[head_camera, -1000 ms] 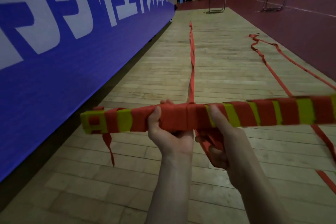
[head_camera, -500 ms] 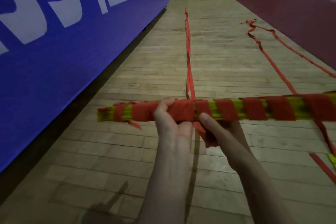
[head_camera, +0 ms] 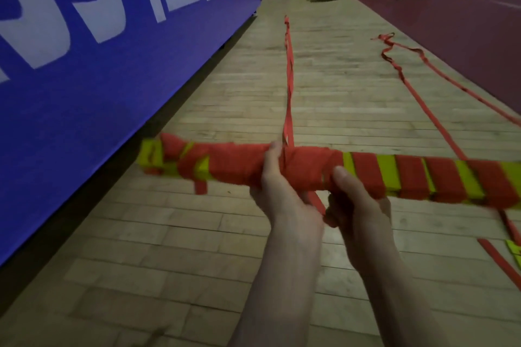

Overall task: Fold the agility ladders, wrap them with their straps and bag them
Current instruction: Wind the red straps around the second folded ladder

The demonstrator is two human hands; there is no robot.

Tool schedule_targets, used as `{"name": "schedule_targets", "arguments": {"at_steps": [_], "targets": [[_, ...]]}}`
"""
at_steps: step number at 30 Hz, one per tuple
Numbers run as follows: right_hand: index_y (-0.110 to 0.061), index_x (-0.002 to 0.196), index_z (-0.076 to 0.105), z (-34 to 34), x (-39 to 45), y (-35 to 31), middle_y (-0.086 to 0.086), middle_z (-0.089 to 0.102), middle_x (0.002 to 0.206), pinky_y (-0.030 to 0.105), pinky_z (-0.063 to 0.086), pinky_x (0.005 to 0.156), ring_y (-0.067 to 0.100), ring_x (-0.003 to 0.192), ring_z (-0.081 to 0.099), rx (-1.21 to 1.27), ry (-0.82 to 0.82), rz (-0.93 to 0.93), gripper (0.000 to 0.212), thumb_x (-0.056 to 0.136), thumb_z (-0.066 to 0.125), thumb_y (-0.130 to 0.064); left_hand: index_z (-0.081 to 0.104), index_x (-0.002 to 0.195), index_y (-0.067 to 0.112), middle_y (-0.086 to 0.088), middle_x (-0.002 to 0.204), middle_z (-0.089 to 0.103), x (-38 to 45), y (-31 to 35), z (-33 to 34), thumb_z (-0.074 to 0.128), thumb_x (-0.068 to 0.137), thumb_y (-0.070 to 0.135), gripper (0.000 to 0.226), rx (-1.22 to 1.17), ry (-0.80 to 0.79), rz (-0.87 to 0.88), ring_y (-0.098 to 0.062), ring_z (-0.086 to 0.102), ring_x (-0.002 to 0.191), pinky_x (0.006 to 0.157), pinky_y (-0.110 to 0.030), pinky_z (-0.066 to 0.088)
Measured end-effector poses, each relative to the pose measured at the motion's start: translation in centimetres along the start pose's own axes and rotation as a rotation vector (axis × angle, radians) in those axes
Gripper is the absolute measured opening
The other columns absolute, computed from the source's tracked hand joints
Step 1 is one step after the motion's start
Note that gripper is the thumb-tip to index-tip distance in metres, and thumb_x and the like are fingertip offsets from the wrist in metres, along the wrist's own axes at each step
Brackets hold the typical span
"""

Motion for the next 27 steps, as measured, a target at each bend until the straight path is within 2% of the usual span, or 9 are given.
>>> {"name": "schedule_targets", "arguments": {"at_steps": [3,7,10,13,15,17,20,24,27], "targets": [[-0.01,0.058,0.052,-0.9,0.0,-0.7,-0.002,0.044,0.048,0.026,0.035,0.044,0.013,0.045,0.041,-0.279,-0.149,-0.136,0.039,0.065,0.081,-0.036,0.043,0.114,0.014,-0.015,0.108,0.061,-0.1,-0.3,0.1,0.086,0.06,0.041,0.075,-0.029,0.229,-0.188,-0.037,0.065,0.092,0.085,-0.053,0.054],[-0.016,0.064,0.058,-0.5,0.0,-1.3,-0.013,0.055,0.05,0.015,0.042,0.052,0.003,0.048,0.053,-0.528,-0.266,-0.23,0.029,0.069,0.082,-0.032,0.053,0.084,0.009,-0.008,0.082,0.061,0.7,0.0,-0.8,0.068,0.075,0.018,0.02,-0.114,0.161,-0.209,-0.029,0.065,0.076,0.066,-0.034,0.059],[-0.016,0.057,0.058,0.2,-0.9,-1.2,-0.009,0.056,0.044,0.013,0.042,0.051,0.003,0.045,0.053,-0.686,-0.101,-0.215,0.04,0.057,0.074,-0.053,0.052,0.069,0.012,-0.002,0.051,0.057,0.4,0.7,-0.9,0.062,0.079,0.018,0.015,-0.138,0.086,-0.117,-0.019,0.057,0.045,0.042,-0.019,0.048],[-0.014,0.07,0.069,1.2,-2.3,-0.3,-0.002,0.066,0.055,0.022,0.047,0.053,0.01,0.048,0.057,-0.536,0.06,-0.069,0.05,0.049,0.076,-0.059,0.057,0.076,0.015,-0.002,0.07,0.058,0.5,1.2,-1.0,0.06,0.072,0.016,0.006,-0.141,-0.059,0.041,-0.019,0.058,0.063,0.059,-0.027,0.051],[-0.013,0.074,0.073,2.0,-3.0,0.3,0.005,0.068,0.063,0.033,0.049,0.053,0.018,0.053,0.056,-0.267,0.028,0.12,0.049,0.053,0.081,-0.057,0.061,0.096,0.019,0.001,0.085,0.062,0.7,1.5,-1.2,0.059,0.06,0.013,0.036,-0.166,-0.193,0.156,-0.018,0.06,0.078,0.063,-0.029,0.053],[-0.019,0.079,0.076,2.9,-3.3,0.3,0.004,0.068,0.072,0.03,0.046,0.052,0.016,0.059,0.055,-0.069,-0.059,0.26,0.047,0.06,0.074,-0.062,0.059,0.111,0.028,0.006,0.094,0.063,1.0,1.9,-1.2,0.061,0.052,0.006,0.063,-0.175,-0.321,0.288,-0.015,0.06,0.087,0.067,-0.03,0.054],[-0.021,0.081,0.072,3.3,-3.0,0.3,0.003,0.063,0.071,0.024,0.039,0.047,0.011,0.053,0.05,0.047,-0.056,0.279,0.041,0.068,0.065,-0.06,0.063,0.111,0.032,0.004,0.089,0.061,0.7,2.3,-0.7,0.059,0.045,0.004,0.071,-0.152,-0.522,0.333,-0.014,0.061,0.081,0.068,-0.028,0.055],[-0.015,0.086,0.068,3.0,-1.8,0.3,0.008,0.055,0.068,0.024,0.034,0.045,0.011,0.047,0.044,0.038,-0.023,0.111,0.04,0.068,0.076,-0.05,0.063,0.071,0.01,-0.005,0.064,0.058,0.2,2.2,-0.6,0.048,0.056,0.008,0.022,-0.103,-0.42,0.152,-0.02,0.059,0.062,0.064,-0.028,0.052],[-0.02,0.083,0.067,1.9,-1.1,0.5,-0.004,0.061,0.067,0.023,0.042,0.052,0.008,0.055,0.053,-0.096,-0.037,0.011,0.04,0.059,0.078,-0.05,0.058,0.088,0.006,-0.013,0.081,0.06,0.7,2.7,-1.2,0.048,0.063,0.011,0.027,-0.08,-0.287,0.073,-0.03,0.06,0.081,0.09,-0.042,0.047]]}}
Point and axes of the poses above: each hand's wrist, its own x-axis towards the middle knuckle, its own z-axis out of the palm, y = z × x, the point moved 2 cm from there along x, towards the middle knuckle
